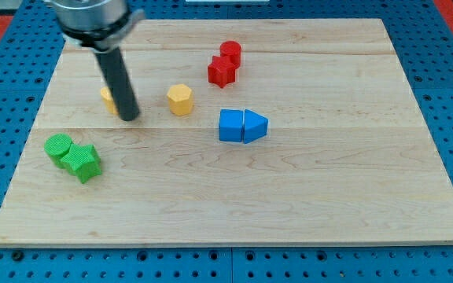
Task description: Move the yellow hexagon right to the yellow heart
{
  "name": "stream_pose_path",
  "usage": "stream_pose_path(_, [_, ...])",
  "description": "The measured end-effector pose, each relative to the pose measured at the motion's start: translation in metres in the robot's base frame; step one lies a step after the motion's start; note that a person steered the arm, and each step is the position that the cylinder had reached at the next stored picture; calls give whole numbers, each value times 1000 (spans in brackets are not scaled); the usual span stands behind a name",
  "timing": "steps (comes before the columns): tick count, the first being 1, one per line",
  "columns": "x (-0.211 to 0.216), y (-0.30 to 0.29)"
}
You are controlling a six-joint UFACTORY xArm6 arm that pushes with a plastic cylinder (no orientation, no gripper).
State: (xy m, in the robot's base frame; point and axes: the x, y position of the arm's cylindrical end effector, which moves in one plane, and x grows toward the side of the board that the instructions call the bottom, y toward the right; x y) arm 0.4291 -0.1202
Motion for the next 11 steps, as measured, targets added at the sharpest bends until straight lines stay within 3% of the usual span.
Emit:
stream_pose_path(1, [7, 71])
stream_pose_path(3, [-25, 105])
stream_pose_path(6, [-43, 18])
stream_pose_path(7, [-76, 30])
stream_pose_path(9, [-52, 20])
stream_pose_path(11, [-67, -10])
